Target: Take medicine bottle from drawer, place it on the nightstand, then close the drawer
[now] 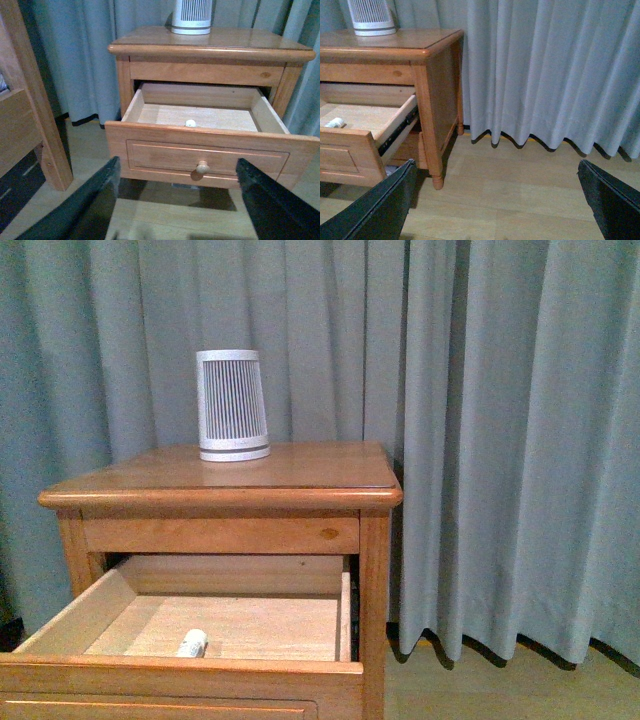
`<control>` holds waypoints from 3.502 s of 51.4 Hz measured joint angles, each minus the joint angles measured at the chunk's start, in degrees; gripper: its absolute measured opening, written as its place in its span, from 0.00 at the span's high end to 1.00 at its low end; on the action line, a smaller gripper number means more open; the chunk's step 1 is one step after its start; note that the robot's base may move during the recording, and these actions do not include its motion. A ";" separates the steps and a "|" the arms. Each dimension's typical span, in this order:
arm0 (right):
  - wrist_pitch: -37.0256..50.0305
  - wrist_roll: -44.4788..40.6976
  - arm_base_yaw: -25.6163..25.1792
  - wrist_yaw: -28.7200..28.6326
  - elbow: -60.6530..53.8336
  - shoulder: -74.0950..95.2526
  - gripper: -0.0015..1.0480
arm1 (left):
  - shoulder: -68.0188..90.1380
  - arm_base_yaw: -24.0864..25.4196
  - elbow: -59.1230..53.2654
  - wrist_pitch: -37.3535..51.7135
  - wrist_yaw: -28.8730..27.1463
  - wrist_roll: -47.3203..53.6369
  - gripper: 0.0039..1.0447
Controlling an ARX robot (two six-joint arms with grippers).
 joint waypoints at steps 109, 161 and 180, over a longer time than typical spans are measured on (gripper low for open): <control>17.59 1.38 7.06 16.98 31.10 67.06 0.07 | -2.73 15.89 -0.09 -2.05 14.82 0.00 0.06; -13.16 20.00 16.94 14.08 99.65 137.90 0.07 | -2.73 15.89 -0.09 -2.05 14.82 0.00 0.06; -14.75 20.79 18.56 15.10 103.80 141.72 0.23 | -2.73 15.89 -0.09 -2.05 14.82 0.00 0.06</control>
